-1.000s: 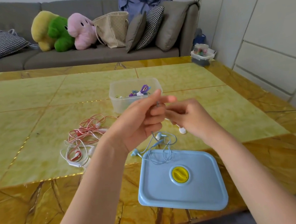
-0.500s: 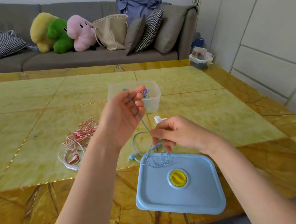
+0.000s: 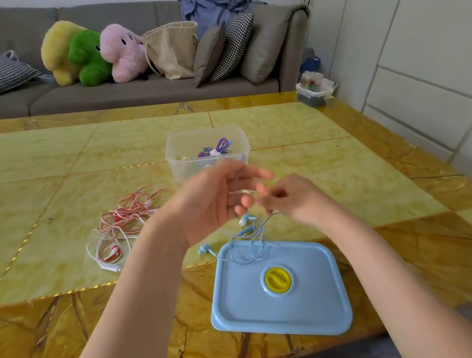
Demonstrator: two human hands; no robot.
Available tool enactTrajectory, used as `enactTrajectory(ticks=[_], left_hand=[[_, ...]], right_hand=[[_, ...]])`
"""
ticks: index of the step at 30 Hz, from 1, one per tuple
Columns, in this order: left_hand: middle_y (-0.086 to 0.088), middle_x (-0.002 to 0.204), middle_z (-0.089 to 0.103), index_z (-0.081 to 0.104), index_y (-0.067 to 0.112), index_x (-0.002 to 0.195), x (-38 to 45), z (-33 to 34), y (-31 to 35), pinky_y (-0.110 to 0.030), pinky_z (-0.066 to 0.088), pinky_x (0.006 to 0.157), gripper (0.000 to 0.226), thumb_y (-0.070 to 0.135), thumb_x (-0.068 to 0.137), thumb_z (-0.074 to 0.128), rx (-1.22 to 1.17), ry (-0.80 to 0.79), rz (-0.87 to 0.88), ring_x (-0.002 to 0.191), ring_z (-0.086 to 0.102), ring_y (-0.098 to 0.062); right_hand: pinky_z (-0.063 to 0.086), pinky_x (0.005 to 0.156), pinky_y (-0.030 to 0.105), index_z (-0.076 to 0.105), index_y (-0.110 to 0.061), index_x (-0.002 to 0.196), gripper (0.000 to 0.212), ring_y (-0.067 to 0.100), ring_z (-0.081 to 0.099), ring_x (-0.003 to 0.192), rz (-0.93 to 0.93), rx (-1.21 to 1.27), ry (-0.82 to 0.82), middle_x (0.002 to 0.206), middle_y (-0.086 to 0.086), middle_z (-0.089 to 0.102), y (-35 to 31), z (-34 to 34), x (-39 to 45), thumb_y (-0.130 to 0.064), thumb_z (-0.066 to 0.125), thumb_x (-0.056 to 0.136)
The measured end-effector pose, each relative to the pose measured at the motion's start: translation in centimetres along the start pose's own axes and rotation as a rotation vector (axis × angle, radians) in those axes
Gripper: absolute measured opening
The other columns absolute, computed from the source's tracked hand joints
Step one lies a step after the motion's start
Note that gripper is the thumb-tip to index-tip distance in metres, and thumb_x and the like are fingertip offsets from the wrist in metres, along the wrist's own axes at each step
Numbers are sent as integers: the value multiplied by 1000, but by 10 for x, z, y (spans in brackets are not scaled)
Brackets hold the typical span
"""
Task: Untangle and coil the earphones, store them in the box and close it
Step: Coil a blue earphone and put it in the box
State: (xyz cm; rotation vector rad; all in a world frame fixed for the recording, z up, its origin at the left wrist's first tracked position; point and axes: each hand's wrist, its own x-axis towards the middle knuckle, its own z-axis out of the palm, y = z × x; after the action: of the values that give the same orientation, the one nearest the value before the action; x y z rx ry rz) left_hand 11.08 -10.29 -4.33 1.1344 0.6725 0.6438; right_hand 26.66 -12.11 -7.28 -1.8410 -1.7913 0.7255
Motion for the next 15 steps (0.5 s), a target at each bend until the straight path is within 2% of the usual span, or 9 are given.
enactTrajectory(ticks=[2,4,7,9,11,13,15], left_hand=[[-5,70,67,66,3,92,-2,3,-4,-15,47,48,39,20,99,31,151,-64,-124,50,57,-9],[-13,84,71,66,2,96,-2,5,-8,-21,57,64,38,21,100,34,201,-65,-221,67,68,-18],[-17,98,71,64,3,102,2,5,-13,-29,57,80,33,22,99,38,135,-1,-279,87,69,-28],[-16,103,70,62,4,109,7,3,-16,-30,56,81,29,22,98,41,106,69,-260,89,68,-28],[-16,102,69,62,6,110,11,1,-16,-29,56,80,26,21,97,46,55,141,-199,89,68,-27],[-13,85,72,63,7,100,14,-3,-14,-24,58,73,20,18,96,47,-45,222,-109,76,70,-20],[-9,68,71,62,8,90,16,-7,-12,-20,57,63,20,15,97,44,-85,298,-46,62,70,-15]], right_hand=[[24,38,15,56,-14,51,36,6,30,41,27,224,125,39,-8,35,2,-6,0,-24,67,84],[26,39,15,62,-7,64,28,5,30,38,52,422,140,44,-6,36,1,-11,-3,-26,68,84],[25,44,19,62,-11,66,25,2,30,34,56,569,115,40,-14,36,-1,-16,-7,-24,64,87],[22,46,21,68,-9,76,21,4,27,37,1,671,57,45,-11,36,-4,-17,-8,-19,58,91],[19,44,21,71,-10,93,19,6,26,39,-70,759,-71,54,-5,40,-8,-18,-11,-15,53,93],[21,39,18,68,-15,109,23,6,28,37,-77,816,-229,58,-1,46,-11,-18,-15,-12,50,94],[20,35,15,64,-19,114,27,6,26,34,-46,799,-299,57,1,48,-13,-17,-18,-9,47,95]])
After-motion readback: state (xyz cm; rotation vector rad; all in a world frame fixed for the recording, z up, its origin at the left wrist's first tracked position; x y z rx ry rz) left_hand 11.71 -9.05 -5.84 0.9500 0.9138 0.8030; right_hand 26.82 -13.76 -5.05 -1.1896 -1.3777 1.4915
